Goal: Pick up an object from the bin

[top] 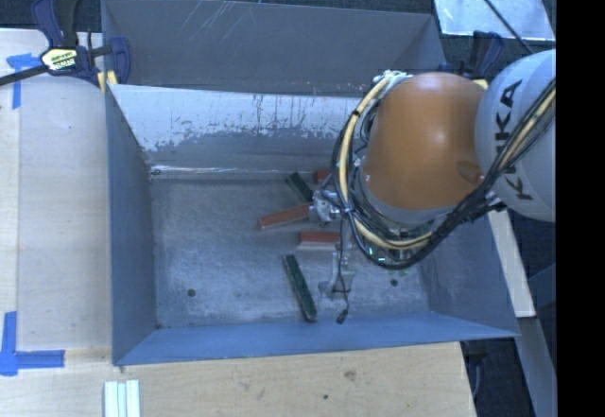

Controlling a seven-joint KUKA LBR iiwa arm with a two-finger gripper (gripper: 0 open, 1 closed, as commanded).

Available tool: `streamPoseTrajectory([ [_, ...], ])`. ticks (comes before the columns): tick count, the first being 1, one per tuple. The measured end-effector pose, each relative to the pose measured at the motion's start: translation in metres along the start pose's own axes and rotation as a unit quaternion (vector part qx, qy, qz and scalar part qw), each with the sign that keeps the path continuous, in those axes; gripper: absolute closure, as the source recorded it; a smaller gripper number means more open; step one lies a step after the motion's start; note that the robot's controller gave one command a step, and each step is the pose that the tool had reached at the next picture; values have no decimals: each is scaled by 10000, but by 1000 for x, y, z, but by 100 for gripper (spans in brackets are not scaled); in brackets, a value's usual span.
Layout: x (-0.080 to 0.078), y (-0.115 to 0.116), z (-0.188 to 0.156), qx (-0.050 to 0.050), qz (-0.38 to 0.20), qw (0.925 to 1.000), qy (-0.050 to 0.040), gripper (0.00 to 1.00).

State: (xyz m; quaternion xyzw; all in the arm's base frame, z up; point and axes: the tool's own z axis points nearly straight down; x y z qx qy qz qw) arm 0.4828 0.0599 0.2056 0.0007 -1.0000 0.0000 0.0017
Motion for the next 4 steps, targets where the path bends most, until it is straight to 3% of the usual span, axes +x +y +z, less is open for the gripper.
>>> streamPoseTrajectory([
  [1,-1,0,-2,-5,9,10000,-30,0],
  [3,-59,-24,129,3,225,9997,-81,0],
  [4,-46,6,135,-6,457,9989,-41,100],
])
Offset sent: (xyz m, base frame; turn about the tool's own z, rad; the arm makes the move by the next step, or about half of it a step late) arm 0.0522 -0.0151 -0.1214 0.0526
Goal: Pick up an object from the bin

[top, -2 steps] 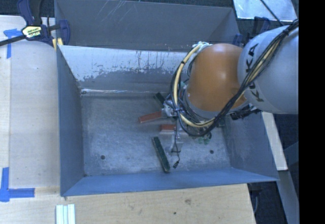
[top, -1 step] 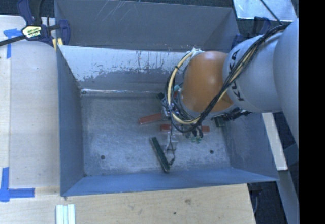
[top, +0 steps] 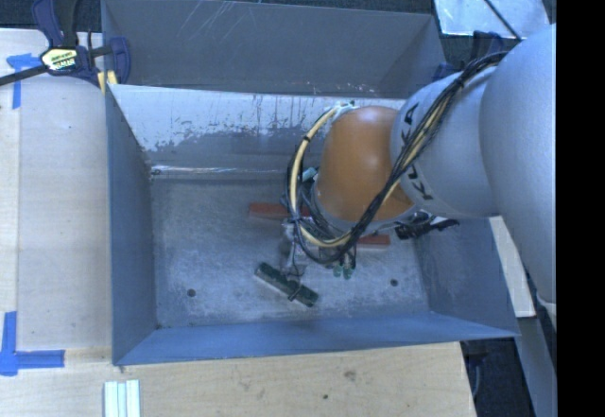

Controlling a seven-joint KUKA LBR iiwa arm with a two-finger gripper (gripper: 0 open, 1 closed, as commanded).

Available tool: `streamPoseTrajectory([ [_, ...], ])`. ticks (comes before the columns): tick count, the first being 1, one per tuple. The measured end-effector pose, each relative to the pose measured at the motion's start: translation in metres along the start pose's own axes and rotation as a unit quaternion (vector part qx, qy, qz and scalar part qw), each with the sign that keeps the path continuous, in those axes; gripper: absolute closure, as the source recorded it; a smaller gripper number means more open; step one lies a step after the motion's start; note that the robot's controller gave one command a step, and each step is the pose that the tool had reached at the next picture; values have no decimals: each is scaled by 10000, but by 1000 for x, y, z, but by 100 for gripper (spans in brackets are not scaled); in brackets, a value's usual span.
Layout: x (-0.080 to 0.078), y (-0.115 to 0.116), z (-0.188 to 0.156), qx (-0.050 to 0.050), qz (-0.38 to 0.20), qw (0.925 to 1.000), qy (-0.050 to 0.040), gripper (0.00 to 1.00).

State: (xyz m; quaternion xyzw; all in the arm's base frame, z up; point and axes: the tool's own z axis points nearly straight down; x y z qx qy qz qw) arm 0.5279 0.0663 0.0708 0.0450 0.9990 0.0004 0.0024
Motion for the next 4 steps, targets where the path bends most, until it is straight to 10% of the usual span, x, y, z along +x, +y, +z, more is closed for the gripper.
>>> streamPoseTrajectory([
  [1,1,0,1,2,4,10000,10,0],
  [3,1,0,0,2,0,10000,12,0],
  [4,-5,-1,-33,8,-1251,9921,10,0],
])
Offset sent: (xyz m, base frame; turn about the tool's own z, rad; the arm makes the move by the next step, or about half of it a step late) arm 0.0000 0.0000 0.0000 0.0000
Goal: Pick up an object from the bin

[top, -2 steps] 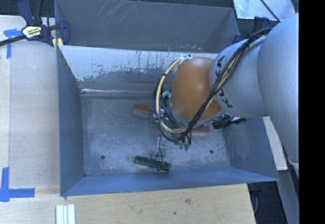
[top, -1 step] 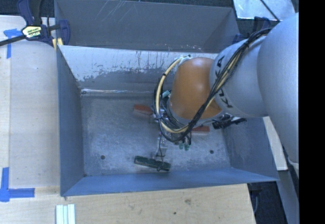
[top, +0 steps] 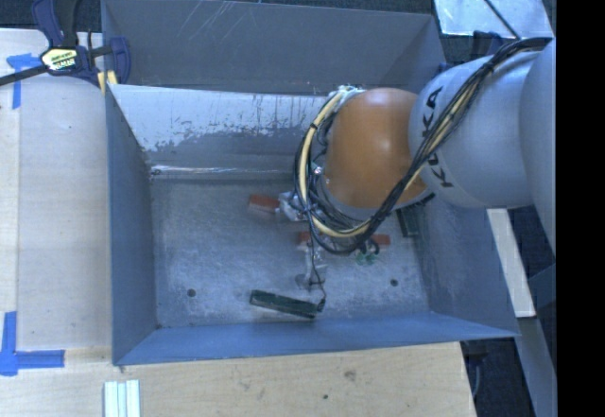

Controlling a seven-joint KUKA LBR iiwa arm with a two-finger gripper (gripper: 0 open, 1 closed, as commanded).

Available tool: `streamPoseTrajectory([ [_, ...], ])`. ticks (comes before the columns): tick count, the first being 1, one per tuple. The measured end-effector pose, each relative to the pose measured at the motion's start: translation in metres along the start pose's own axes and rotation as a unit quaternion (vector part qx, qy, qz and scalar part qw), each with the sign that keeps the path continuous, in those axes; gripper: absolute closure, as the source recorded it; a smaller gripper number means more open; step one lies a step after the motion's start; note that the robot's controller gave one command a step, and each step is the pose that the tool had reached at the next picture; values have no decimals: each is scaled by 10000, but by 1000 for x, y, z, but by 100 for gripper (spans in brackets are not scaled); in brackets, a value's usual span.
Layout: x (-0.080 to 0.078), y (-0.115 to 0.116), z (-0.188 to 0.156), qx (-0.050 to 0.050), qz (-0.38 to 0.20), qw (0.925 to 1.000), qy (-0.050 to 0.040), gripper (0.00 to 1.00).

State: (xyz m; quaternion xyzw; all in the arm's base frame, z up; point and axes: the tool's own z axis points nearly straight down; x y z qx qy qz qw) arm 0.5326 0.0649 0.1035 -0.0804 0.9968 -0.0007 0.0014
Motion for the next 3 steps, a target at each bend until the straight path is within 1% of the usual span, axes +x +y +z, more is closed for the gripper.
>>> streamPoseTrajectory([
  [1,14,26,-8,-8,-1326,9912,9,0],
  [2,29,50,20,-8,-1745,9847,-8,0],
  [3,37,41,31,-1,-1815,9834,-2,100],
])
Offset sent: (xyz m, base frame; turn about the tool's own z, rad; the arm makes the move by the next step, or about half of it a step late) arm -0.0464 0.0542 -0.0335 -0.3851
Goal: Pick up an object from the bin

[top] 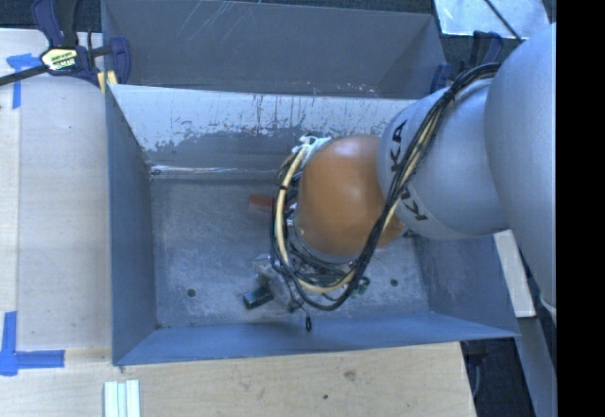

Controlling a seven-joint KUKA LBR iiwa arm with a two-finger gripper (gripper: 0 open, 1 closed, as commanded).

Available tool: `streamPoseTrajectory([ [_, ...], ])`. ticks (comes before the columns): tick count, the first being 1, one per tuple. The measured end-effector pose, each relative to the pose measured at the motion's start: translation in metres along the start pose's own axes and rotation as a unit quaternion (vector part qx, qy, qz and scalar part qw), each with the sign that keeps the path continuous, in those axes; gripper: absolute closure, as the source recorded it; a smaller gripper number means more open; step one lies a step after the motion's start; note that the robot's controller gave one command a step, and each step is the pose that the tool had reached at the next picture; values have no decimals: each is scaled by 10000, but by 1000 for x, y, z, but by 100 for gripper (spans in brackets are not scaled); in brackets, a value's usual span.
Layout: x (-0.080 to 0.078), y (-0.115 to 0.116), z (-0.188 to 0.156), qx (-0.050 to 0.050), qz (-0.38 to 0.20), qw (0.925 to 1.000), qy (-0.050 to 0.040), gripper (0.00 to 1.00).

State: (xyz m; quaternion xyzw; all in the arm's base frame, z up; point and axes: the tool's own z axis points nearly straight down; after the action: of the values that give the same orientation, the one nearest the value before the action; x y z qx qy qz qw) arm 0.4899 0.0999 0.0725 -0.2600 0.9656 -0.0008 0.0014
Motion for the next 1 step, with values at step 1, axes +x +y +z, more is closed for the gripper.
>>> streamPoseTrajectory([
  [1,0,0,0,-1,3,10000,0,100],
])
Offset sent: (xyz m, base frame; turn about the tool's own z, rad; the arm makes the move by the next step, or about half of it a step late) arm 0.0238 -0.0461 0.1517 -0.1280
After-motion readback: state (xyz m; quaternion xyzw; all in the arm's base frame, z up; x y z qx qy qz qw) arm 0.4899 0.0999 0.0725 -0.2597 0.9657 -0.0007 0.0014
